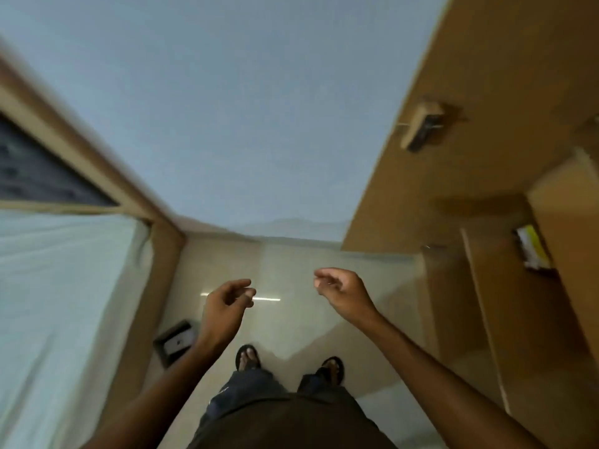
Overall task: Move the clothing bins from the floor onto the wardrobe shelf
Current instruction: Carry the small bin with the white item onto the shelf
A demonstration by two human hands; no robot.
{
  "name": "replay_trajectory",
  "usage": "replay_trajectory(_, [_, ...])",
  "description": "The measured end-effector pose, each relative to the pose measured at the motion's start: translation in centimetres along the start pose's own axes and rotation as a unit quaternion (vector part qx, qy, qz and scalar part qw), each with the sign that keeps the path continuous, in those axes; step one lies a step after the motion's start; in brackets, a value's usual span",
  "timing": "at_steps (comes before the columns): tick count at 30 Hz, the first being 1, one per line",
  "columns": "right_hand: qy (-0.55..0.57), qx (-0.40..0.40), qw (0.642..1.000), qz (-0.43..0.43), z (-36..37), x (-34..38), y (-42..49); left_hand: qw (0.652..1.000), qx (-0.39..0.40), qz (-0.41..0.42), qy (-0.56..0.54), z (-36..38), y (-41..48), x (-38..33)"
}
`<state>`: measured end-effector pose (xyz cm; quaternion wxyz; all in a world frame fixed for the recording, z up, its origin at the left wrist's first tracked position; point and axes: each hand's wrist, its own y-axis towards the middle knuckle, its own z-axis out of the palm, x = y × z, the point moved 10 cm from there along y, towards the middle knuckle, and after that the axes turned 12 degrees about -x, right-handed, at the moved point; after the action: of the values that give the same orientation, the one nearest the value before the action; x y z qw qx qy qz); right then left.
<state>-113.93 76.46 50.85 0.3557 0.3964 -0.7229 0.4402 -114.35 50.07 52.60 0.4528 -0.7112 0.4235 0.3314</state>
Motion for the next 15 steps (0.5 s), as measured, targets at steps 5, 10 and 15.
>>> replay_trajectory(5, [-0.058, 0.116, 0.990, -0.050, 12.5, 5.3, -1.2, 0.990, -0.121, -0.051, -0.051, -11.4, -0.7, 5.1])
replay_trajectory(10, [-0.109, 0.230, 0.963, -0.090, 27.3, 9.7, -4.6, 0.960, -0.236, -0.111, -0.100, -23.6, -1.9, 11.7])
replay_trajectory(15, [-0.145, 0.315, 0.928, -0.136, 38.1, 12.0, -7.7, 0.926, -0.328, -0.157, -0.102, -32.5, -2.8, 17.5])
